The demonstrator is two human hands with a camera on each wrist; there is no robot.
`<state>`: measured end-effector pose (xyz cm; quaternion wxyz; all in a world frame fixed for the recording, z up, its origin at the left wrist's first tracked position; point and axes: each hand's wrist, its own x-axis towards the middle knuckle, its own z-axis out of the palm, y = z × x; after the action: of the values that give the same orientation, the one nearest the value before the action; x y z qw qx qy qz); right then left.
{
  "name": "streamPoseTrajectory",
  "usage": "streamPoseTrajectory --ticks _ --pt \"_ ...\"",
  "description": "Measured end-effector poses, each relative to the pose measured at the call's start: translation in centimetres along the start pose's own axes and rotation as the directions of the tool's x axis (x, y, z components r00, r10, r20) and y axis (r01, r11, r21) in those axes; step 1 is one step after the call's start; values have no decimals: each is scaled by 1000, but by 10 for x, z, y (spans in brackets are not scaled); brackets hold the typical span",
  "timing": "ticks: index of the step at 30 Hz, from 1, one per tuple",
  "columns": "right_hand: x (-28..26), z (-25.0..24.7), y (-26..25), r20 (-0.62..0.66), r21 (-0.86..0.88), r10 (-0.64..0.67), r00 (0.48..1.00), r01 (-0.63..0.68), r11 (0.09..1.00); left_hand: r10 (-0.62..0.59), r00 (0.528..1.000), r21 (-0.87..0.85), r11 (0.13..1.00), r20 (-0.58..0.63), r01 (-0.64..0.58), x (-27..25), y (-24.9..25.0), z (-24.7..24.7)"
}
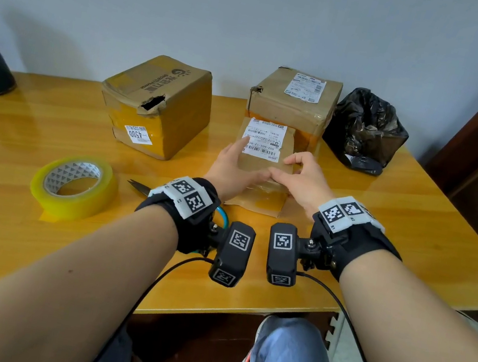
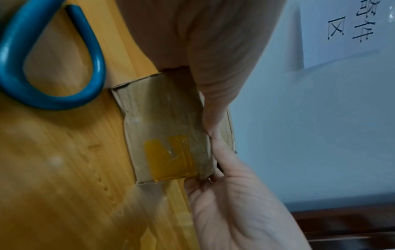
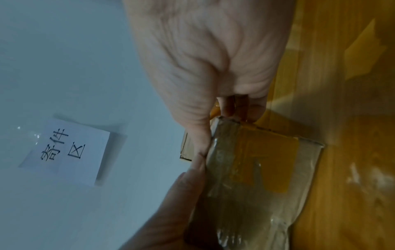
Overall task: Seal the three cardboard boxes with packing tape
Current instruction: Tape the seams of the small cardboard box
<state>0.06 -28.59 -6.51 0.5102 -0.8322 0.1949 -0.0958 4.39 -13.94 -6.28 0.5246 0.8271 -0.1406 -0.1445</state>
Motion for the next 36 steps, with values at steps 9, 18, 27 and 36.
streamPoseTrajectory --ticks 9,18,27,36 --pt "1 3 -3 -8 -32 4 1000 -4 999 -73 997 -185 980 25 77 -3 9 -5" --pt "-1 7 -9 -55 -178 -14 998 4 984 -72 997 -105 992 2 72 -3 6 -5" --pt "-6 0 -3 45 -116 93 995 -87 989 -221 975 -207 953 22 221 5 -12 -10" --pt "-12 -3 -3 181 311 151 972 -203 928 -227 971 -177 961 -78 211 6 -20 -11"
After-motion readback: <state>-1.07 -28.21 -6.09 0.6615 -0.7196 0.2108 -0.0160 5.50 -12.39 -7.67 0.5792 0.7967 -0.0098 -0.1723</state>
